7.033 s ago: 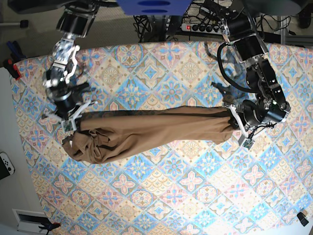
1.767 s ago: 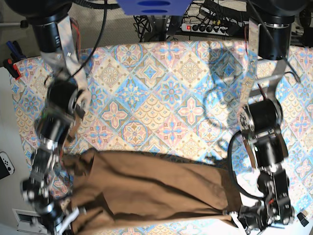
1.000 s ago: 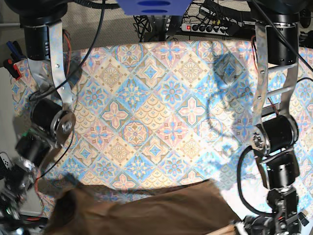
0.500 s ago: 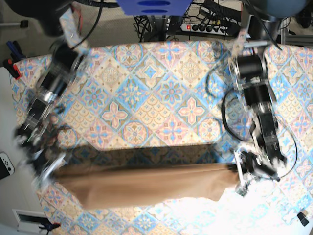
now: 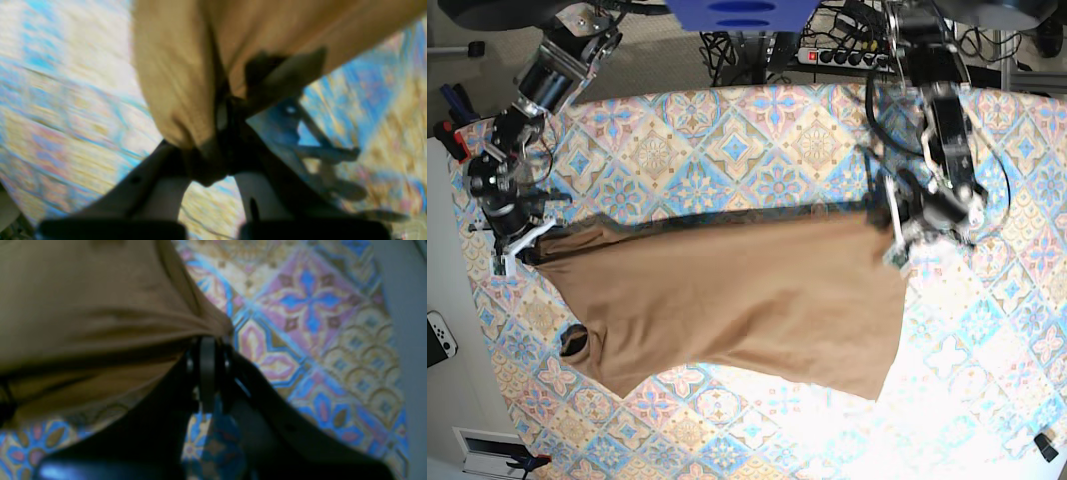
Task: Layout the t-shirt on the table in an organized manner, then fold the t-shirt properly
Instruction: 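Lay the hanging shirt flat on the table with both grippers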
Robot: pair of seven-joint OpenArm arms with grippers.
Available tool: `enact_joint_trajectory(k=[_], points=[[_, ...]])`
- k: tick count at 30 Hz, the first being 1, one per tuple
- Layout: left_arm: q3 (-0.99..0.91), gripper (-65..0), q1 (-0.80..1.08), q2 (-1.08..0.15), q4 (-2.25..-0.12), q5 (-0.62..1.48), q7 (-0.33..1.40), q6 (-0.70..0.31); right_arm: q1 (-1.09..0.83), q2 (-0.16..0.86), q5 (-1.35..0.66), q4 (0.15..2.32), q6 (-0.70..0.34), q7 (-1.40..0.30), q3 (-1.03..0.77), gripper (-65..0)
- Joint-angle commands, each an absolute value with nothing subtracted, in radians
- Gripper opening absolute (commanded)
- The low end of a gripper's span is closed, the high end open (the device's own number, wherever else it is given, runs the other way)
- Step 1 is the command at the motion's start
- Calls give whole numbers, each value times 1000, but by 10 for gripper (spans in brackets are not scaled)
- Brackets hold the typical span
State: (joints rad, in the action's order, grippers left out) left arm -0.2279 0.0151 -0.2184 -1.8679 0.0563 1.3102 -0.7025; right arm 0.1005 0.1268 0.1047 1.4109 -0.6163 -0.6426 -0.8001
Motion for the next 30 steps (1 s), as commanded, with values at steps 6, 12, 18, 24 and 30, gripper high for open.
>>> enact_joint_trajectory(k=[6,12,18,24,30], points=[[-234,-650,99,-232,-1890,36,1250,-698,10,84,93,1494,-613,-615,-915,-650],[-228,-650,200,-231,-1890,36,1219,-698,-35,38,93,1541,-615,-613,-1032,-650],[-228,-650,285,-231,-1890,30,1138,-698,-42,-8,97,1589,-615,-613,-1115,-650],[-226,-650,323,-231,-1888,33,1124,-698,-64,-25,97,1587,-618,-613,-1145,-650],[-226,-650,343,-231,-1886,33,1124,-698,-99,-25,94,1587,-618,-615,-1144,-650]])
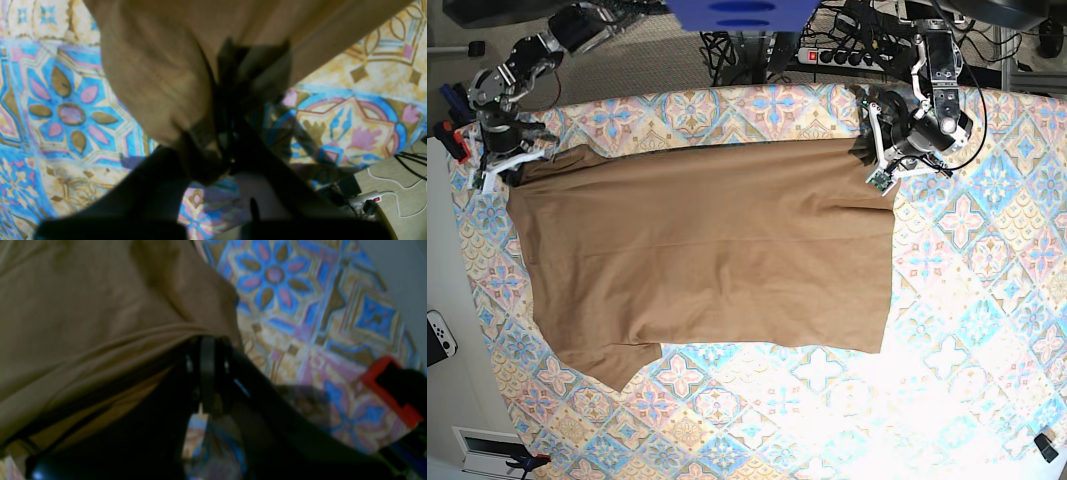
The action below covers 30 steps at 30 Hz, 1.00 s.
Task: Layout the t-shirt on the table in an organized manner, then fold the t-shirt properly
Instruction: 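Lay the hanging shirt flat on the table with both grippers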
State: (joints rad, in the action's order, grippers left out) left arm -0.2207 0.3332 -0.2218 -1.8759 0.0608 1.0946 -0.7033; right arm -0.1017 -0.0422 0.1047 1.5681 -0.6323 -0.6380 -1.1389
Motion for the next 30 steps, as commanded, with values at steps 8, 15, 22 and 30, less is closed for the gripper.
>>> enact_joint_trajectory(k=[8,15,22,30], points=[[-225,-650,398,-229,-1883,33,1089,-698,-119,-27,93,1587,-619,-613,-1144,-650],[-205,-650,469,-214,-1890,36,1079,-698,-119,-27,94,1587,-619,-613,-1144,-650],[-150,-650,568,-200,-1890,38,1009,-698,-120,-27,96,1587,-621,-613,-1144,-650],[-191,-650,595,-168,-1891,39,924,-698,-120,-27,96,1589,-693,-611,-1147,-650]])
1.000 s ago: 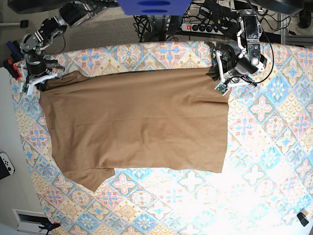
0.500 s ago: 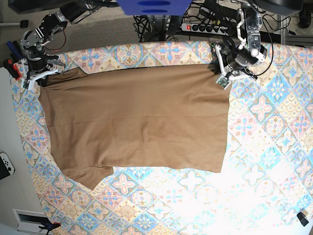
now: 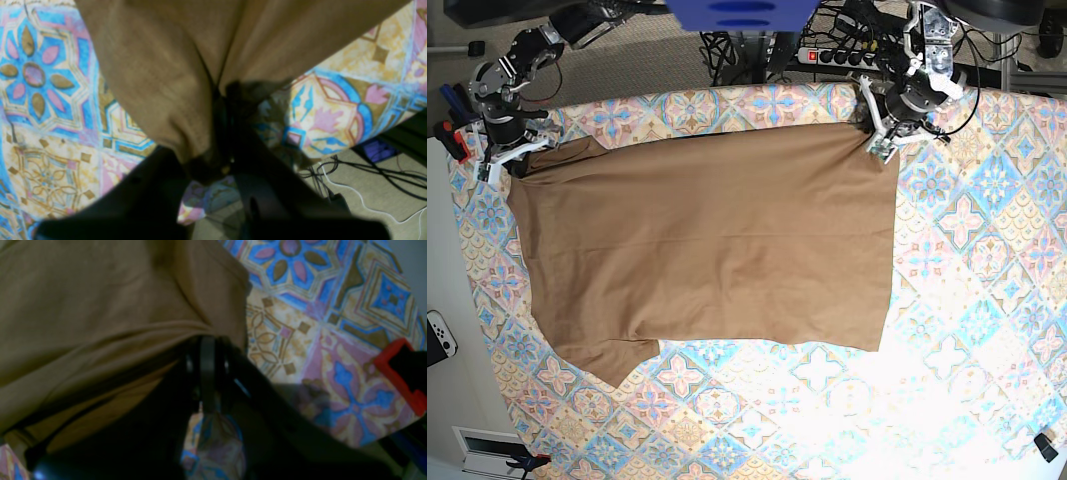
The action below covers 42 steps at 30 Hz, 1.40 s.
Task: Layout the t-shirt on the table in an organized manner, then fold the t-shirt properly
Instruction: 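Lay the hanging shirt flat on the table with both grippers, then drag the shirt edge toward the robot with both grippers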
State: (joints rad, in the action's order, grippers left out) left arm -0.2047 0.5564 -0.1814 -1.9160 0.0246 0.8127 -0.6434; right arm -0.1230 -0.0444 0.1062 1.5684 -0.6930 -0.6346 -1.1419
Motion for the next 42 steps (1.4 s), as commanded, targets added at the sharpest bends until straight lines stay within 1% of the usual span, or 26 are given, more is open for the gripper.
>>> enact_joint_trajectory(k=[1,4,8,14,19,28,30,33,37,39,42], points=[[-208,-650,590,-151,-1891,39,924,-698,-120,-27,96,1589,-693,-605,-1147,-650],[-243,-650,564,-113,-1920,39,917,-698,-120,-27,96,1589,-693,-536,-1144,-650],[-243,-650,561,-88,-1988,54,921,-698,-120,-27,97,1589,-693,-489,-1142,-650],[-255,-650,539,-82,-1994,171,917,-698,-119,-27,96,1589,-694,-476,-1141,-650],[-366,-650,498,-73,-1994,272,929,-698,-119,-27,97,1589,-694,-407,-1110,-650],[-387,-650,461,-101,-1994,285,929,-698,-113,-27,97,1589,-694,-401,-1106,-650],[-394,-650,440,-97,-1994,285,929,-698,-113,-27,97,1589,-694,-401,-1104,-650],[-452,-650,409,-70,-1994,283,929,-698,-113,-27,97,1589,-694,-401,-1090,-650],[-506,-650,337,-67,-1992,282,1032,-698,-113,-27,97,1589,-694,-401,-1021,-650],[-521,-650,298,-67,-1992,282,1092,-698,-113,-27,97,1589,-694,-401,-1009,-650],[-521,-650,263,-67,-1992,274,1136,-698,-111,-27,99,1589,-694,-401,-1000,-650]])
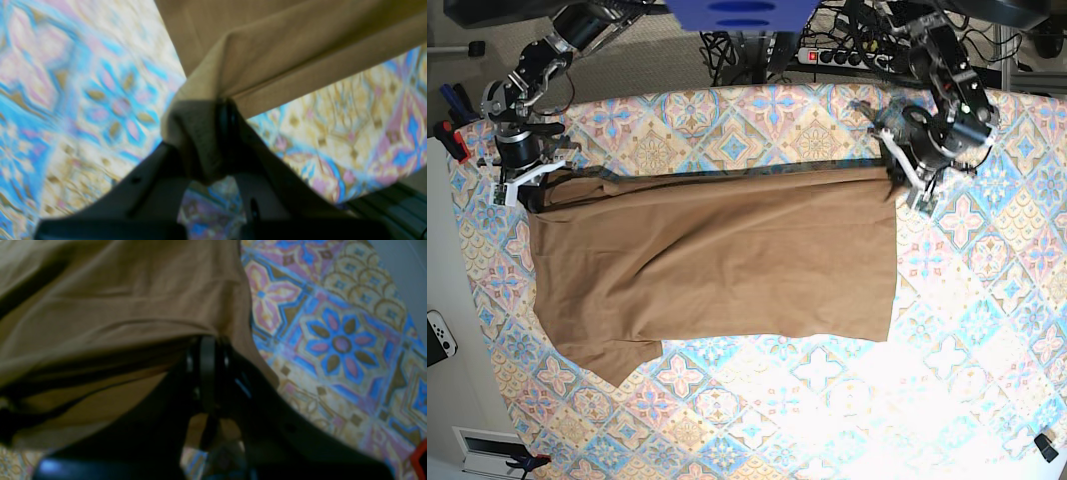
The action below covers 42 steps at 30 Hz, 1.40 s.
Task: Layout the t-shirt on the table in an organized manner, then fold the t-shirt properly
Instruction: 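Drag the shirt edge toward the robot with both grippers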
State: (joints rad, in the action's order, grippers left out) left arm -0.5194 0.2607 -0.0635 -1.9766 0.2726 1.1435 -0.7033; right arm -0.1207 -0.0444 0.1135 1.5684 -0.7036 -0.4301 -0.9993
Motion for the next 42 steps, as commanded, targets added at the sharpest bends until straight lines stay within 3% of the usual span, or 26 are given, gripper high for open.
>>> enact_joint_trajectory(k=[1,13,19,25,30,42], points=[[-521,-650,259,-67,-1992,274,1141,-698,-111,-27,99,1589,-694,-401,-1000,-650],[-515,-650,239,-96,-1989,269,1147,-698,-110,-21,101,1578,-694,-404,-943,-650],[-515,-650,122,-119,-1975,271,1392,-698,-30,-21,101,1578,-694,-403,-943,-650],[-483,-650,91,-120,-1977,271,1396,-698,-27,-19,101,1578,-694,-407,-943,-650],[-361,-650,99,-162,-1979,272,1396,-698,-27,-19,162,1558,-694,-403,-943,-650],[-349,-650,266,-165,-1979,274,1396,-698,-47,-25,162,1564,-694,-410,-1086,-650]])
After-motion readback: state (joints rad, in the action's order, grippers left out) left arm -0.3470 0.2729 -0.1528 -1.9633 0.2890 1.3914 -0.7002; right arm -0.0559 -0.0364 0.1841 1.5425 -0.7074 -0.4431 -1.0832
